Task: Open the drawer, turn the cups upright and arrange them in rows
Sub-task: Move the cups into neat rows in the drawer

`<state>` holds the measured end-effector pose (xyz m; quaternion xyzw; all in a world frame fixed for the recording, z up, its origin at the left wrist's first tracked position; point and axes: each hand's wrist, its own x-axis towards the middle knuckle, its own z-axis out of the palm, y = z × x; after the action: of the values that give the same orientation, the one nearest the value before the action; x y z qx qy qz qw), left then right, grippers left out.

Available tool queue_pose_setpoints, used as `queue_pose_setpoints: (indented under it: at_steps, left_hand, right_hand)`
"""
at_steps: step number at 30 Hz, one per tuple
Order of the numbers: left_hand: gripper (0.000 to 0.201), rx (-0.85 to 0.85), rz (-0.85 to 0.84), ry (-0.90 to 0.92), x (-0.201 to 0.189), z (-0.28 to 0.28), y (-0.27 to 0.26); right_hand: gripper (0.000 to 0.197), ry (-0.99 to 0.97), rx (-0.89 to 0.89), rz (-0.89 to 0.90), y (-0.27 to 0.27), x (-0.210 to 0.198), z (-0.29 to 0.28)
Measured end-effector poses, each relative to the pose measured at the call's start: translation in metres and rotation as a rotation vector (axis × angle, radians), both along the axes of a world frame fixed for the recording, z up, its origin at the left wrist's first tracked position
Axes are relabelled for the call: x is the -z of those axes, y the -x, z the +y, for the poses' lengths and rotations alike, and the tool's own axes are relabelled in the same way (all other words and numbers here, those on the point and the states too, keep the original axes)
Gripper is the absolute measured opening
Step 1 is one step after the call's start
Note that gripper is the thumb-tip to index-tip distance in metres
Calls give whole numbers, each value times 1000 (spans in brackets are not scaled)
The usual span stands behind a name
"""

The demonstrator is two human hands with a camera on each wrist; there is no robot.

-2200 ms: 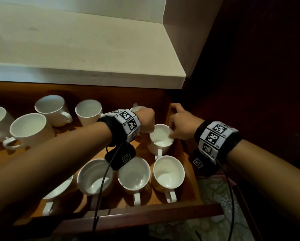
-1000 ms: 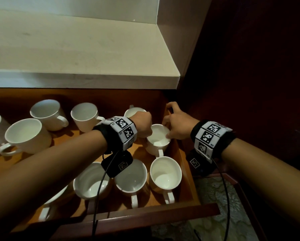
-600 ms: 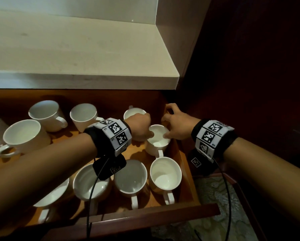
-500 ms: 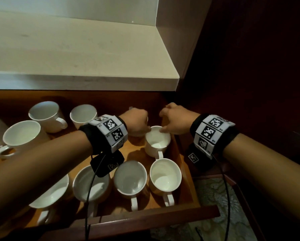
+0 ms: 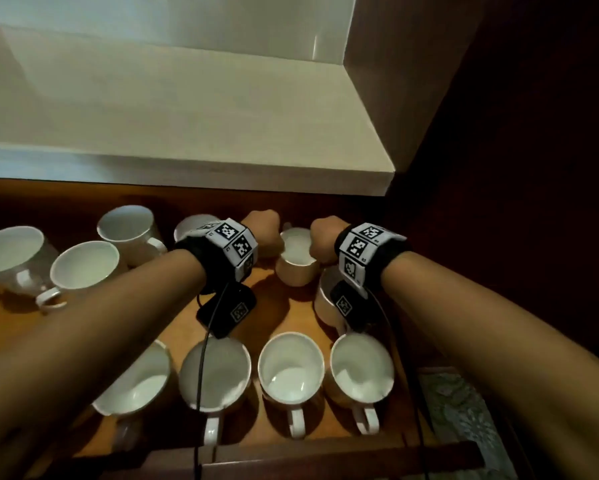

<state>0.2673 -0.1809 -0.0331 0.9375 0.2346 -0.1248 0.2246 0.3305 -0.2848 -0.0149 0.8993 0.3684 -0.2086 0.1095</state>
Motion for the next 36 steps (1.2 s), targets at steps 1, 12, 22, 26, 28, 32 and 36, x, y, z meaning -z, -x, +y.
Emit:
queue_pose_setpoints:
  at_steps: [1, 12, 22, 26, 28, 32, 36]
  left_hand:
    - [28, 28, 3, -19, 0, 3, 1]
    - [36, 195, 69, -105, 7, 26, 22]
    - [21, 55, 207, 158, 2, 12, 38]
    - [20, 72, 177, 145, 5, 6, 38]
    - [19, 90, 168, 134, 6, 3, 38]
    - [18, 114, 156, 92, 8, -2, 37]
    - [20, 119, 146, 98, 9, -1, 36]
  right_hand:
    - [29, 6, -7, -3, -1, 1, 3]
    - [51, -43, -251, 120, 6, 12, 27]
    - [57, -48, -181, 112, 6, -1, -5]
    - [32, 3, -189, 95, 11, 6, -13]
    - [35, -5, -167, 90, 12, 7, -18]
    - [38, -13, -116, 89, 12, 7, -27]
    - [39, -22, -84, 112, 13, 8, -30]
